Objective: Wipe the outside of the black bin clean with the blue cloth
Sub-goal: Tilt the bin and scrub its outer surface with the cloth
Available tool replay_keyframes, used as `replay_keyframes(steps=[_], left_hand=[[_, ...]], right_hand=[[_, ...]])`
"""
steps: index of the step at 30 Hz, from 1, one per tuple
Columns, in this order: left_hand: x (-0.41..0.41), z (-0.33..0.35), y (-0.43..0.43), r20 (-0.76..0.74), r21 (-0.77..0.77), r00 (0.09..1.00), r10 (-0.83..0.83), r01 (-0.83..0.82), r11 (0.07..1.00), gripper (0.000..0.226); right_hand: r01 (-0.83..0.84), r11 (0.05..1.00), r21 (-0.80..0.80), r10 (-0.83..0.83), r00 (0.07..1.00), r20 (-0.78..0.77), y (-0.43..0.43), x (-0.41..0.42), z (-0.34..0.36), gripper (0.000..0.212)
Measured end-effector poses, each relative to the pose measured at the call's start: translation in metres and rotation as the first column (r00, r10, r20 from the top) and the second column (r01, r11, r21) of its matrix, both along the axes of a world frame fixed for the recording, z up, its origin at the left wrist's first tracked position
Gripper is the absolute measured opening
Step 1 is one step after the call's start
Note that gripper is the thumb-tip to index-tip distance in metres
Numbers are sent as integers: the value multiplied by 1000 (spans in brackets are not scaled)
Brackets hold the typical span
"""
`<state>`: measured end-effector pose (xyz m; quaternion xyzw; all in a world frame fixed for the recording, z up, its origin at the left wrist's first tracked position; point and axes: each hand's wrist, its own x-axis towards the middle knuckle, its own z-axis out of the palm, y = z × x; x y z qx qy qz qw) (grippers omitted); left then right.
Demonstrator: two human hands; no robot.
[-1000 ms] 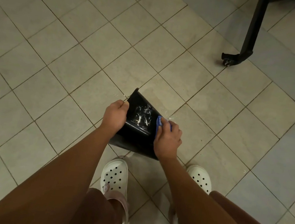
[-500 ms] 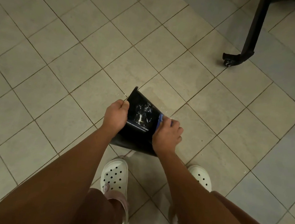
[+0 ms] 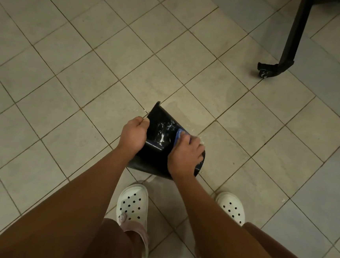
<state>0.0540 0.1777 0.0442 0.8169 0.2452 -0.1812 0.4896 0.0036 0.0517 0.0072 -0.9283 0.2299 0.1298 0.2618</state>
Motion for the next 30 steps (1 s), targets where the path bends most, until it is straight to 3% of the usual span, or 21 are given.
replay_keyframes(steps=[5, 8, 13, 17, 21, 24, 27, 30], left_hand=[[-2, 1, 1, -55, -45, 998, 18, -21, 999, 31], [-2, 3, 0, -62, -68, 997, 39, -43, 997, 34], [1, 5, -5, -51, -37, 998, 41, -43, 998, 39], [3, 4, -5, -47, 0, 999, 1, -1, 1000, 42], [4, 4, -5, -39, 14, 999, -2, 2, 1000, 42], [5, 5, -8, -42, 16, 999, 0, 0, 1000, 39], [6, 4, -9, -46, 24, 999, -5, 6, 1000, 38], [5, 2, -7, -45, 24, 999, -10, 11, 1000, 39]], right_hand=[[-199, 980, 16, 197, 976, 89, 34, -23, 12, 62], [-296, 955, 22, 289, 944, 159, 23, 4, 10, 53], [-14, 1000, 26, 13, 999, 49, 13, 9, 11, 50], [-190, 982, 20, 187, 978, 94, 34, -24, 17, 67], [-332, 943, 17, 322, 925, 203, 27, 10, 14, 60], [-213, 975, 70, 206, 974, 91, 12, 36, 9, 50], [-72, 997, 21, 72, 997, 12, 11, 24, 10, 57], [-144, 989, 18, 144, 989, 31, 27, -1, 15, 67]])
